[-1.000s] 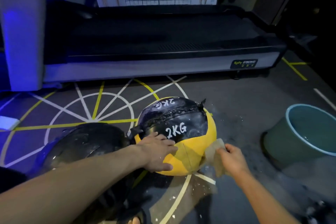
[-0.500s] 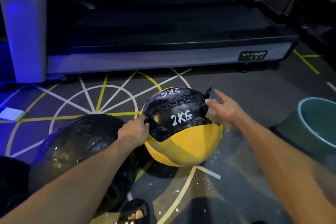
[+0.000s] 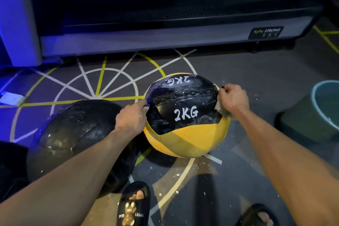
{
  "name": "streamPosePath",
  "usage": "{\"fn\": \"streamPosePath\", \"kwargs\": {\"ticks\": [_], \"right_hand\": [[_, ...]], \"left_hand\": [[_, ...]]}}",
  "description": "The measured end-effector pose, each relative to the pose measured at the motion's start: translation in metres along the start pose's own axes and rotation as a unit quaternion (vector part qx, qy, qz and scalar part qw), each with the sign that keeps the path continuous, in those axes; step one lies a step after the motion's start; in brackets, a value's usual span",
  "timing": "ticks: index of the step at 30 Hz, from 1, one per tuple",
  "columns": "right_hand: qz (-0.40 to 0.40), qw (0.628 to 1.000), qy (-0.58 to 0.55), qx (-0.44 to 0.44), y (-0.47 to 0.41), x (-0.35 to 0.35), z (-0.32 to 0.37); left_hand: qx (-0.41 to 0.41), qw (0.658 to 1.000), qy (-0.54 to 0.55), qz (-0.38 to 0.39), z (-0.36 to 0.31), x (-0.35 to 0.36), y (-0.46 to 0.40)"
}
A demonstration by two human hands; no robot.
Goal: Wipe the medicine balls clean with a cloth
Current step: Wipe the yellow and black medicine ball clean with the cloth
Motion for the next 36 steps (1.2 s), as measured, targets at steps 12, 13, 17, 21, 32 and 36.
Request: {"fn": "streamPosePath", "kwargs": {"ticks": [12,13,17,21,32,36], "right_hand": [[-0.088,0.991,-0.093,0.040,0.177,-0.044,-0.095],[-0.081,0.992,-0.089,0.048,0.192,-0.044,-0.103],[-0.058,0.990,-0.107,0.072,0.242,-0.045,-0.127],[-0.013,0.990,-0.108,0.087,0.281,-0.048,-0.142],[0.043,0.989,-0.103,0.099,0.335,-0.059,-0.144],[0.049,0.934,-0.236,0.266,0.333,-0.061,-0.171]], "left_hand": [[0.039,0.997,0.072,-0.002,-0.008,0.007,0.132],[0.033,0.997,0.072,0.005,-0.007,0.009,0.143],[0.005,0.997,0.065,0.030,0.003,0.014,0.185],[-0.031,0.995,0.065,0.067,0.016,0.023,0.219],[0.008,0.991,0.096,0.088,0.004,0.012,0.232],[0.001,0.993,0.103,0.050,0.008,0.017,0.230]]}}
Point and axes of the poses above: each hand's wrist, its own y-axis away from the middle knuckle, its own x-axis out of the palm, z = x × y, the point moved 3 cm from there along -y, towards the middle knuckle, and after that the axes turned 2 degrees about -z, right-handed, at the moved point
